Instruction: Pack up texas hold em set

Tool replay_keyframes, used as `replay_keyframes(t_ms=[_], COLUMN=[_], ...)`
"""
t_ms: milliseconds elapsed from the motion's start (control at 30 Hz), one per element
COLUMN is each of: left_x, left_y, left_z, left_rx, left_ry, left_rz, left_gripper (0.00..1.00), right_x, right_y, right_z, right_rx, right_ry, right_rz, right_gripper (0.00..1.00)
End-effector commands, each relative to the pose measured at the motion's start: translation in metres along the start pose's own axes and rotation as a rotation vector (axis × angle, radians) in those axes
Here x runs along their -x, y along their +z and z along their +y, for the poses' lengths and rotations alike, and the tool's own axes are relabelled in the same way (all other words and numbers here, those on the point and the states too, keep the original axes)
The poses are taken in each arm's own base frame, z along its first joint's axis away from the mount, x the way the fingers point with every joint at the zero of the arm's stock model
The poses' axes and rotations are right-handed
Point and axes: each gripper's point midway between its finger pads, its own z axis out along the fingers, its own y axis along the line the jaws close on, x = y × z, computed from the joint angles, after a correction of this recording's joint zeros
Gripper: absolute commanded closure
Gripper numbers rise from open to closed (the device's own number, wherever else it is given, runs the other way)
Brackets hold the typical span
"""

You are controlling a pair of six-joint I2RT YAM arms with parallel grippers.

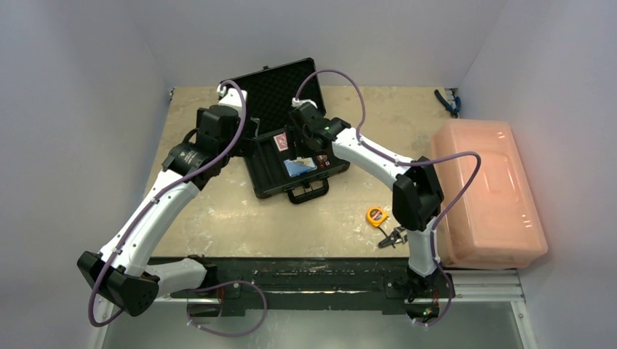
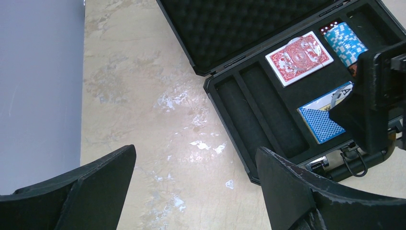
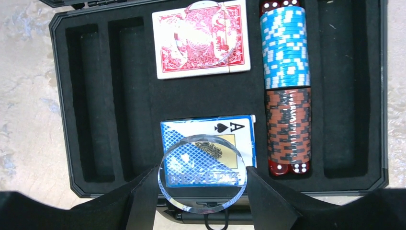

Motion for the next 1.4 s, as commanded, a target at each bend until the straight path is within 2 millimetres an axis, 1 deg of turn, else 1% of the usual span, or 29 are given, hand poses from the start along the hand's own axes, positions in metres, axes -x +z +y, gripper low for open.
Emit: replay_keyframes(t_ms=[0, 267, 1033, 1367], left_x=[0.013, 0.013, 0.014, 0.014], left_y=[-0.008, -0.008, -0.009, -0.009], left_z=[0.005, 0.006, 0.005, 0.004], left_rx=[0.008, 0.008, 0.003, -0.002], left_ry=[-0.007, -0.005, -0.004, -0.005], left_rz=[-0.052, -0.054, -0.057, -0.058], left_gripper=[0.04, 0.04, 0.04, 0.04], right_x=[0.019, 0.007, -0.014, -0.014], right_y=[-0.008, 0.008, 0.033, 0.035], right_z=[0.007, 0.009, 0.009, 0.008], right_rx=[-0.013, -0.040, -0.056, -0.059], right_ry=[0.006, -0.013, -0.026, -0.023], right_rz=[-0.043, 0.000, 0.065, 0.058], right_gripper=[1.00, 1.00, 1.00, 0.93])
